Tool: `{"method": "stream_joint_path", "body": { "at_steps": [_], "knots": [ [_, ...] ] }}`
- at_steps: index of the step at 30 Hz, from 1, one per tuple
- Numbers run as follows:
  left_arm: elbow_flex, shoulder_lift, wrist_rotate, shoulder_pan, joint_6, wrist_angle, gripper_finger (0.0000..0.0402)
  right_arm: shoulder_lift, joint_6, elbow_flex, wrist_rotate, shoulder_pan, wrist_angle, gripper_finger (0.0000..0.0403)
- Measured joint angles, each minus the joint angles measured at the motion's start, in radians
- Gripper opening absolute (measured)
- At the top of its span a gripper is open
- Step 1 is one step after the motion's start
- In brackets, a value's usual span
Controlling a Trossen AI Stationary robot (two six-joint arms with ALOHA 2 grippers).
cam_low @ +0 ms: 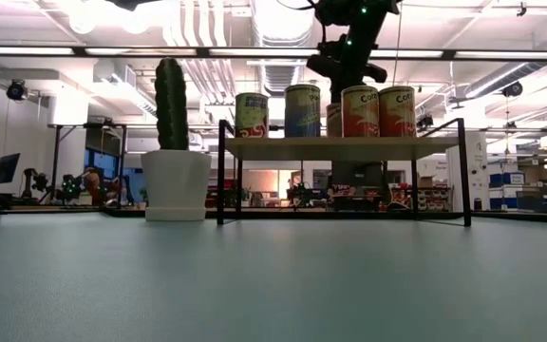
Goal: Pick and place cans onto a shelf
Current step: Adjust the cans on the shelf
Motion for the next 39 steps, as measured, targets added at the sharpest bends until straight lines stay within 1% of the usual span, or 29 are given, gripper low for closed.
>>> {"method": "stream_joint_path", "body": {
  "at_steps": [17, 22, 29, 32, 39],
  "knots": [
    [0.000, 0.000, 0.000, 0.000, 0.004, 0.000, 0.0000, -0.052, 0.000, -0.001, -0.001, 0.018, 0.004, 0.0013],
    [0.000, 0.000, 0.000, 0.000, 0.003, 0.000, 0.0000, -0.090, 0.013, -0.001, -0.006, 0.053, -0.031, 0.0013],
    [0.000, 0.000, 0.000, 0.000, 0.000, -0.004, 0.0000, -0.139, 0.042, -0.001, -0.005, 0.154, -0.083, 0.0013],
    [0.000, 0.000, 0.000, 0.000, -0.001, -0.009, 0.0000, -0.150, 0.065, -0.019, 0.018, 0.200, -0.110, 0.0013],
    [0.000, 0.000, 0.000, 0.000, -0.005, -0.008, 0.0000, -0.197, 0.140, -0.149, 0.135, 0.274, -0.095, 0.0013]
  ]
}}
